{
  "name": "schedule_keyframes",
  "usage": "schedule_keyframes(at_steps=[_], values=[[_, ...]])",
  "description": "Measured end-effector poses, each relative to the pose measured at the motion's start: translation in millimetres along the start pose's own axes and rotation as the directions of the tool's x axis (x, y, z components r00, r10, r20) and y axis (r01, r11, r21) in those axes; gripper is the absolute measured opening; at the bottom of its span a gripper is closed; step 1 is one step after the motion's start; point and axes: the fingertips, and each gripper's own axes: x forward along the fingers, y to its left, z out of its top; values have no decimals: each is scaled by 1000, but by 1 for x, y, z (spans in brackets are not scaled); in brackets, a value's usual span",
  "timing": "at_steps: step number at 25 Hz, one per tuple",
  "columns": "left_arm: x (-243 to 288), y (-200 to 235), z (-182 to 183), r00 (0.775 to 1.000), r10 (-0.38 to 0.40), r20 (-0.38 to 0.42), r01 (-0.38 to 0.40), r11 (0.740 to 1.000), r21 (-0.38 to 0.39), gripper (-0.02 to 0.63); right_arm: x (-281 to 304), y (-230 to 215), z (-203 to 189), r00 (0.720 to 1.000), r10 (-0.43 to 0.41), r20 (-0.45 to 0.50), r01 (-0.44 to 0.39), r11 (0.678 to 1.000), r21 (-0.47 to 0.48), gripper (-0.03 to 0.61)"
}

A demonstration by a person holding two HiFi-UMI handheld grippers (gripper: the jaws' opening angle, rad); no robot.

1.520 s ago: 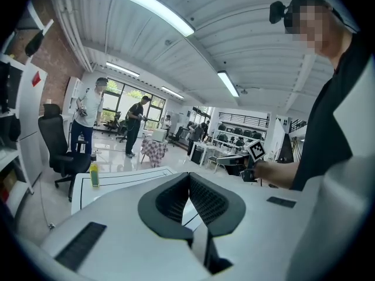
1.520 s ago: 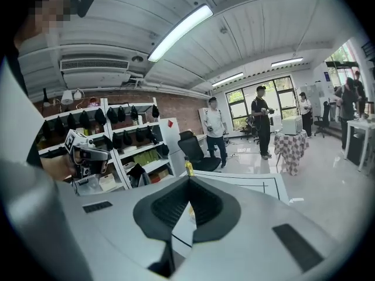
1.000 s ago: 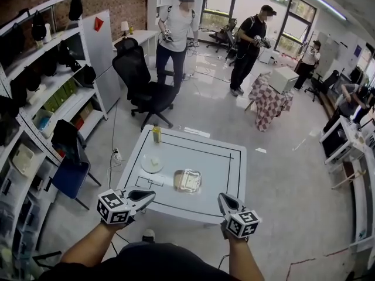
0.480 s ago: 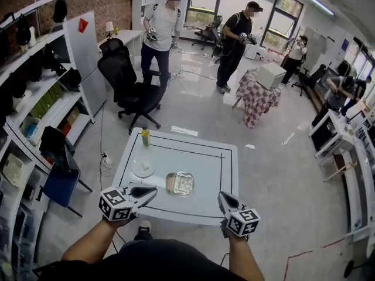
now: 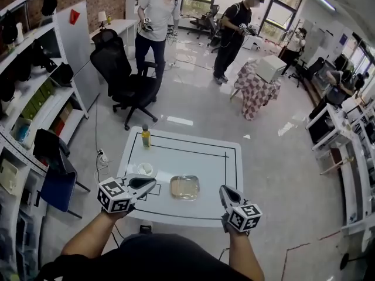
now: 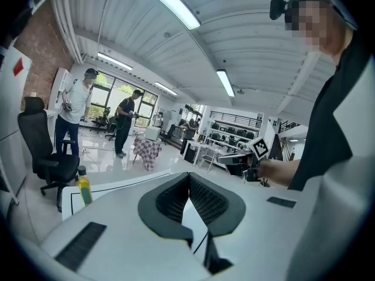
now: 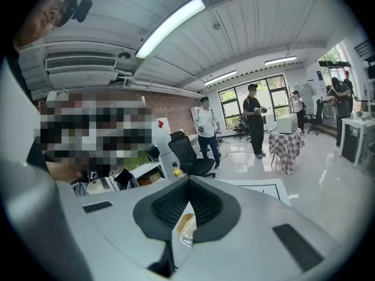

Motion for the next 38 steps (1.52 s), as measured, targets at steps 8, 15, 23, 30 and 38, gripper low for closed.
schedule_keyframes(at_steps=[8,15,23,30,38], values=[[-3,82,31,999,-29,12,29,999,46,23,56,10,33,997,-77,18,77,997,-12,17],[-5,139,53,999,-37,11,36,992,123,23,93,23,42,990,-143,15,143,990,5,17],[-16,192,44,999,-33,2,32,989,148,23,130,39,36,981,-192,-17,192,981,27,17],[-13,231,23,998,-58,-24,60,991,117,23,157,47,26,976,-210,-60,213,976,51,17],[-3,236,22,998,-64,-22,67,992,110,23,156,38,22,974,-210,-89,215,975,57,17]])
